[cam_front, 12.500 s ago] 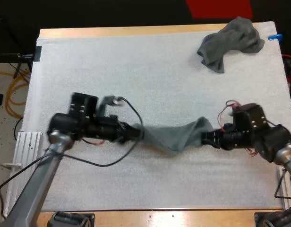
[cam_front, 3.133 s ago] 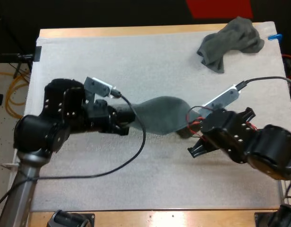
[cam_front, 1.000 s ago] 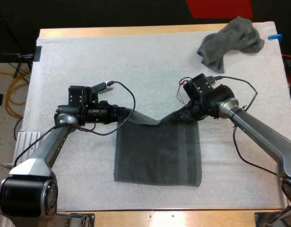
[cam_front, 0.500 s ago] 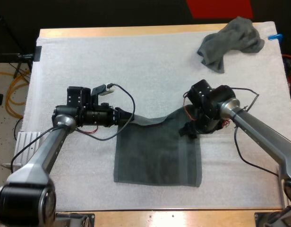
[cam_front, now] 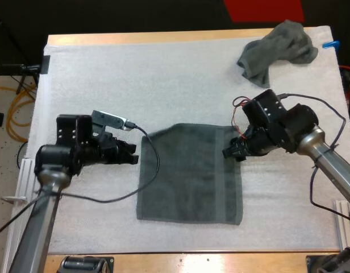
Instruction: Pick towel from pile fold and stack
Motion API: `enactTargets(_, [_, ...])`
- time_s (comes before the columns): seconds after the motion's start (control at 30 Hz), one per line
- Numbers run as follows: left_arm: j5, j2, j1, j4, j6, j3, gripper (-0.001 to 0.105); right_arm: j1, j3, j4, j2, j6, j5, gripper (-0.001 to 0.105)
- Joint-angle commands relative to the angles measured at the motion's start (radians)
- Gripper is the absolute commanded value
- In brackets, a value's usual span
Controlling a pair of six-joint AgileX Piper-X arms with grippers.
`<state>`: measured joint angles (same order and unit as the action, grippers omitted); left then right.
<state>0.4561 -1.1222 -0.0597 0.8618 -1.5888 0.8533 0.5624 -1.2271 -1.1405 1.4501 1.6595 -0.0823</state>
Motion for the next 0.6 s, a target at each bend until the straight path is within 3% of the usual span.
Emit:
enactTargets(0.0, [-0.013, 0.036, 0.000, 0.025, 0.008, 0.002, 0.032, 0.001, -0.006, -0.004, -0.015, -0.008, -0.038, 0.066])
enactTargets(0.23, [-0.013, 0.182, 0.000, 0.091, 0.008, 0.002, 0.032, 0.012, -0.006, -0.018, -0.055, -0.026, -0.095, 0.066])
enactTargets(0.43, [-0.013, 0.293, 0.000, 0.171, -0.009, 0.002, 0.033, 0.065, -0.003, -0.117, -0.148, -0.052, -0.006, 0.066])
enactTargets(0.57, [-0.013, 0.359, 0.000, 0.224, -0.050, 0.002, 0.046, 0.114, -0.003, -0.157, -0.235, -0.126, 0.041, 0.066])
